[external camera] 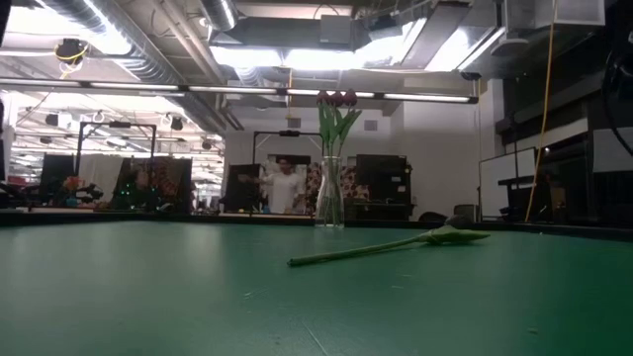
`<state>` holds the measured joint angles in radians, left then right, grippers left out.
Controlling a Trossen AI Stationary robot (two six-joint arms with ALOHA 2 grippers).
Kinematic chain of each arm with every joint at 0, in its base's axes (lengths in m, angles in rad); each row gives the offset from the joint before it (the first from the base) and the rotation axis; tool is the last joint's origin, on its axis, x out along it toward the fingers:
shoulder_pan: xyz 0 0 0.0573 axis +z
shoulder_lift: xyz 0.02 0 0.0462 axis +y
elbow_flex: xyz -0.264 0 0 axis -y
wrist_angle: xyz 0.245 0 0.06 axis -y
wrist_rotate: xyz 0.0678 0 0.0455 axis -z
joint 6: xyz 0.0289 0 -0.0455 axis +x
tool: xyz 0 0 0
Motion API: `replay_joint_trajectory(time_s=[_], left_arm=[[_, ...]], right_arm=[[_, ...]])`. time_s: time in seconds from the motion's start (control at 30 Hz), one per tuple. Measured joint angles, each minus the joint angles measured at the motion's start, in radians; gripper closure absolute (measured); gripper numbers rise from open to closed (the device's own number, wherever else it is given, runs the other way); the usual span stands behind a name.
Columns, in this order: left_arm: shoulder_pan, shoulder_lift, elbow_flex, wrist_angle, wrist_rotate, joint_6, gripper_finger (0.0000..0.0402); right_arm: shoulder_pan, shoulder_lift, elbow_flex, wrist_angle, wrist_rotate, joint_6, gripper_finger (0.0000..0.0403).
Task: Sort flowers into vase by color
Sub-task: Put the black tulip into the bottom right transparent vase
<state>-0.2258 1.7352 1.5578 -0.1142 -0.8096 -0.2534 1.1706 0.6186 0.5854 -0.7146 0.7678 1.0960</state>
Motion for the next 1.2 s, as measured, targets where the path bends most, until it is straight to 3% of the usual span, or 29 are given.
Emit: replay_joint_trajectory(time_s=[0.1, 0.23, 0.33, 0.53, 0.83, 1.2], left_arm=[[0.121, -0.003, 0.000, -0.129, 0.240, -0.151, 0.0260], [0.207, 0.043, 0.000, -0.233, 0.351, -0.225, 0.0260], [0.201, 0.111, -0.001, -0.253, 0.335, -0.195, 0.0260], [0.143, 0.244, -0.001, -0.185, 0.198, -0.183, 0.0260], [0.125, 0.404, -0.002, -0.121, 0.278, -0.210, 0.0260], [0.078, 0.452, -0.057, -0.043, 0.274, -0.241, 0.0260]], right_arm=[[0.000, 0.004, 0.000, 0.001, -0.001, 0.000, 0.0212], [0.000, 0.006, 0.000, -0.003, 0.000, -0.001, 0.0212], [0.000, 0.005, 0.000, -0.024, 0.001, -0.001, 0.0212], [0.000, 0.005, 0.000, -0.045, 0.002, -0.001, 0.0212], [0.000, 0.006, 0.000, -0.050, 0.002, -0.002, 0.0212], [0.000, 0.008, -0.001, -0.046, 0.002, -0.001, 0.0212]])
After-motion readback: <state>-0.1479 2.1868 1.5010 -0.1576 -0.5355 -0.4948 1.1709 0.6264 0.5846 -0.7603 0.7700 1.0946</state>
